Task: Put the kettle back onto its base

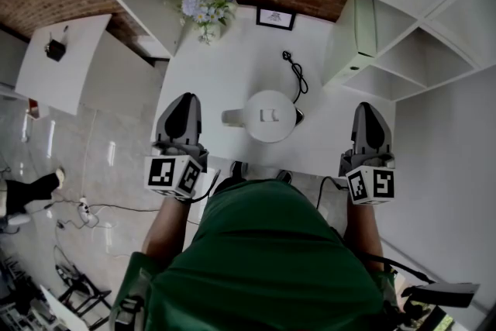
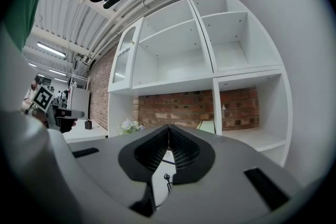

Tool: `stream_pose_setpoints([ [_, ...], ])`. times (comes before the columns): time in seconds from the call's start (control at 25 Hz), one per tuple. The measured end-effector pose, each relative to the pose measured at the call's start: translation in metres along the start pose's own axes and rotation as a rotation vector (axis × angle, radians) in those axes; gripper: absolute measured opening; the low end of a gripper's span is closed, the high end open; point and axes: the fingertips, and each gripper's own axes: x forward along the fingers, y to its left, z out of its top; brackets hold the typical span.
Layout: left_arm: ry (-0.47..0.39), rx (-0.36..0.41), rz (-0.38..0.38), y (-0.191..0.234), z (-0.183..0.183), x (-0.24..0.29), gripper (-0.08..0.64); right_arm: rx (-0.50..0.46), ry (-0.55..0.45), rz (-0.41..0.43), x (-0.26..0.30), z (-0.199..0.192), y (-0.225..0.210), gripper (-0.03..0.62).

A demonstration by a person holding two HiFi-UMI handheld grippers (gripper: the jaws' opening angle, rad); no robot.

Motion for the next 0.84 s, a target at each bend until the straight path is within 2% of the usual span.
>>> stream_pose_setpoints([
  [0.84, 0.017, -0.016, 0.005, 0.011, -0.009, -0.002, 0.046, -0.002, 0.010, -0.002, 0.000, -0.004, 0.009, 0.025],
])
